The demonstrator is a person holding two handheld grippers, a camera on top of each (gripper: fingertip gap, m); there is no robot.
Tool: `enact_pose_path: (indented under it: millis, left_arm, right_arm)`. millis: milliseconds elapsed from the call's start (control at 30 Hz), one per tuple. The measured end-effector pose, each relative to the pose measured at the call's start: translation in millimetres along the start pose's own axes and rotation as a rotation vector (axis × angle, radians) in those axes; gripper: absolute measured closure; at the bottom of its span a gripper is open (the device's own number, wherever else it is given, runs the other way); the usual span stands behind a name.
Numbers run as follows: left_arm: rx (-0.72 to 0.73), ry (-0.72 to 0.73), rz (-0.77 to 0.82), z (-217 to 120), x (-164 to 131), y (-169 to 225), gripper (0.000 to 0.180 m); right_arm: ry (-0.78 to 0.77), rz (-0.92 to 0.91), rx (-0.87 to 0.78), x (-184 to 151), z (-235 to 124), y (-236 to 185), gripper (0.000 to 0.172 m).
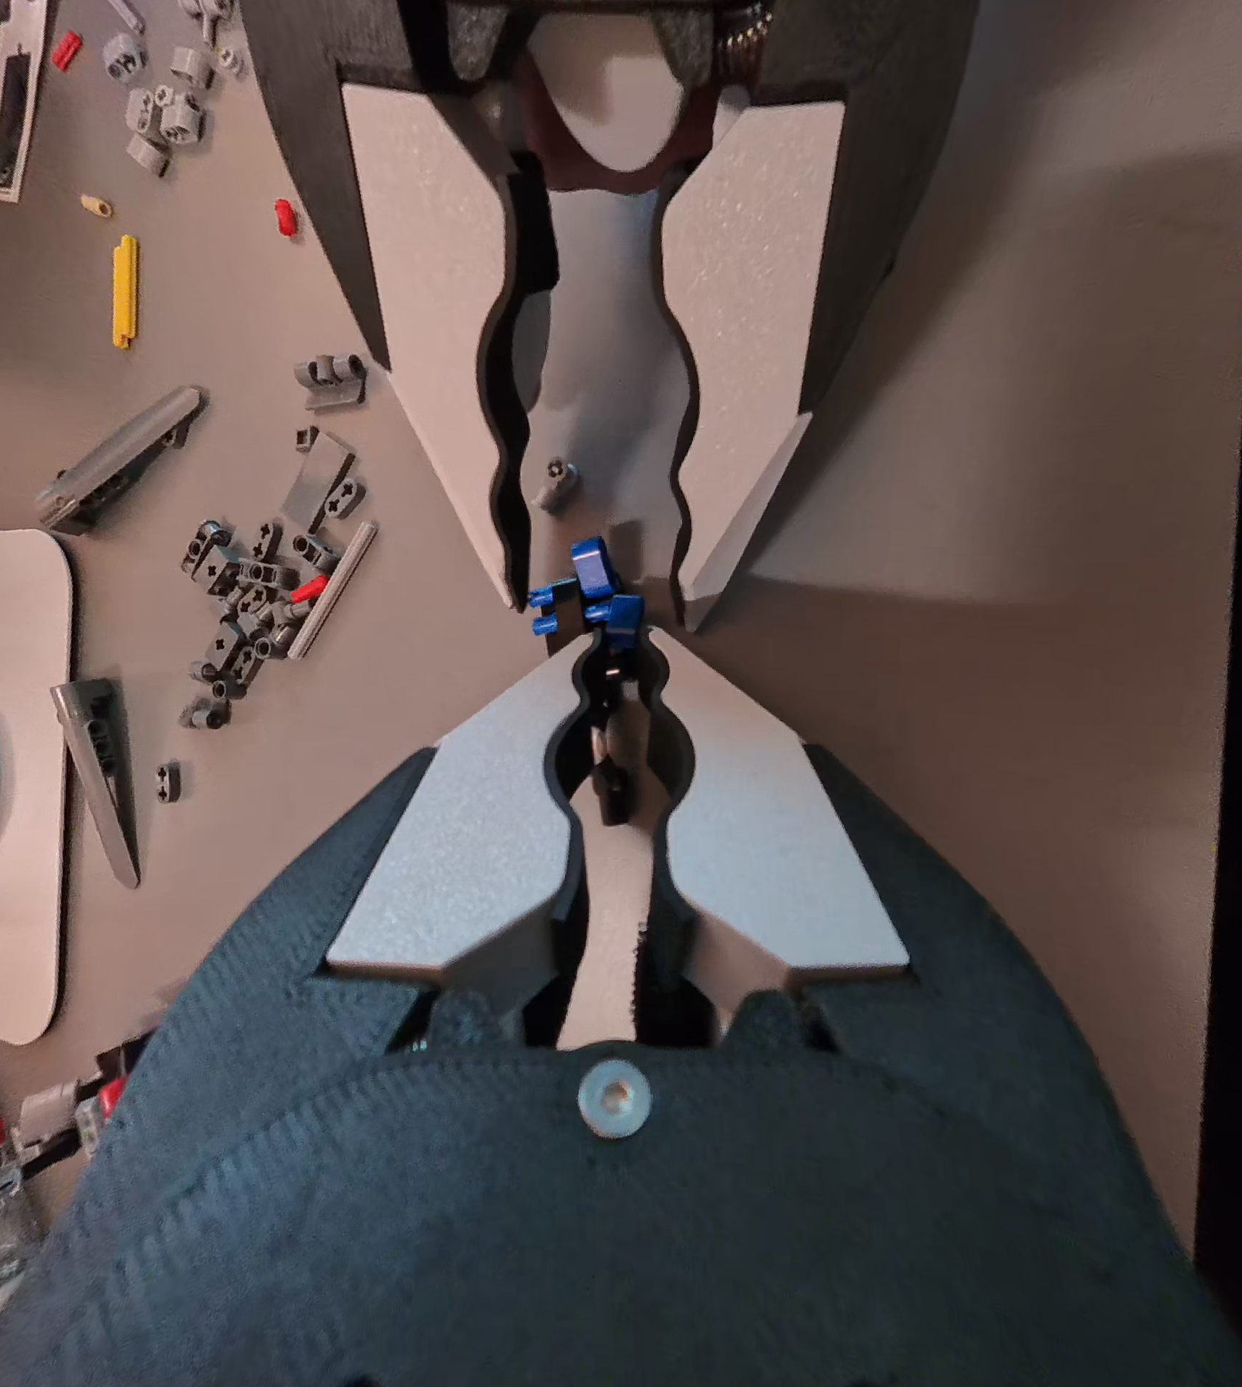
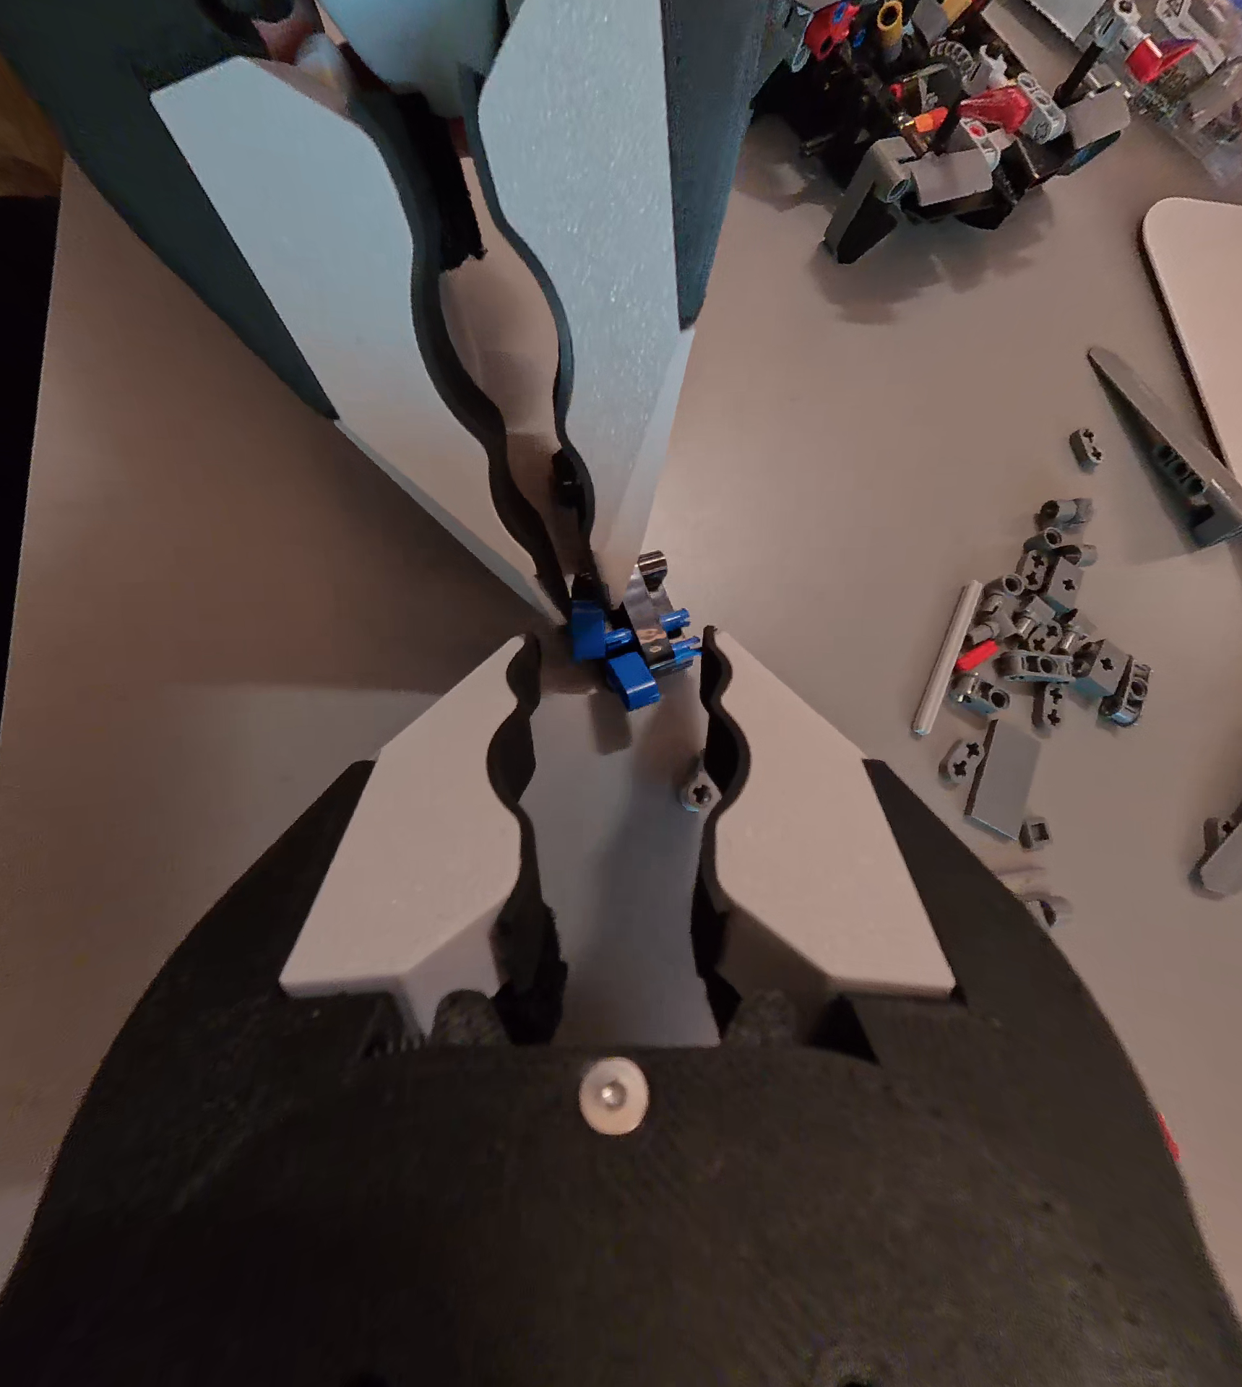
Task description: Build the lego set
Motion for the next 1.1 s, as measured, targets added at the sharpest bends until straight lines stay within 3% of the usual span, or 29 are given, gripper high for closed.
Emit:
enact_pose_path:
  millis: [433,1100]
  left_arm:
    - [0.004,0.020,-0.097,-1.9,-5.4,0.5,0.176]
    - [-0.023,-0.036,-0.078,-2.2,-4.8,0.5,0.175]
  right_arm:
    - [-0.003,0.001,-0.032,1.7,1.9,-1.1,0.137]
    - [-0.028,0.002,-0.074,2.5,3.6,2.2,0.145]
Point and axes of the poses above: each gripper's, where its closed fingertips meet, z out along the fingers, x out of its top, y = z × x across the jaws, the point moved 4 cm from there along -z, back along the fingers, and after that the axes turned 3 degrees about z, right-handed, at the moved point
